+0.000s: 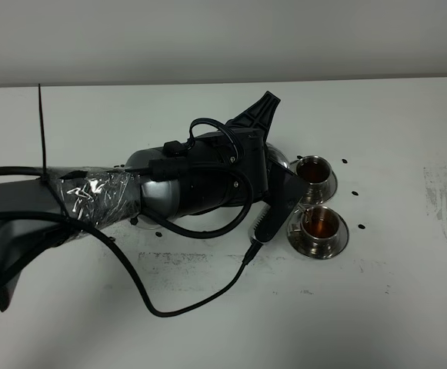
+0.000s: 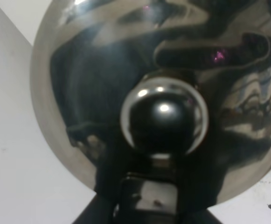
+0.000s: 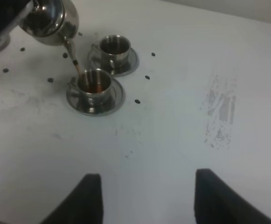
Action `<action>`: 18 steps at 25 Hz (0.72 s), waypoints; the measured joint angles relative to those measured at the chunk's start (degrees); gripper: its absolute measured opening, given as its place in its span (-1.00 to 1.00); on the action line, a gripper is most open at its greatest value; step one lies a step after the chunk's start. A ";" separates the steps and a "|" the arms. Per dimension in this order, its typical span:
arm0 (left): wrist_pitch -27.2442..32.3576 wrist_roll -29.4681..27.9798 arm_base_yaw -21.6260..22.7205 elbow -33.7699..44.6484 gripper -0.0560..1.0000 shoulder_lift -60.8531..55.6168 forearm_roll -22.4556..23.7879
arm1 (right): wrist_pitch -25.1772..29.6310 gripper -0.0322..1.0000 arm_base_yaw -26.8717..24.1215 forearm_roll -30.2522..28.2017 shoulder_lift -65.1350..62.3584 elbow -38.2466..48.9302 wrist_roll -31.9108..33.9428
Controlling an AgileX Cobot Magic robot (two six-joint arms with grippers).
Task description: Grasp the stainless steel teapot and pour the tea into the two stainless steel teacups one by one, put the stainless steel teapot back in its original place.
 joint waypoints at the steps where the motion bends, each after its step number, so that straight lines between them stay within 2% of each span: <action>1: 0.00 0.11 0.00 0.00 -0.55 0.00 0.00 | 0.00 -0.11 0.00 0.00 0.00 0.00 0.00; 18: 0.00 0.42 0.00 0.00 -0.55 0.00 1.07 | 0.00 -0.11 0.00 0.00 0.00 0.00 0.00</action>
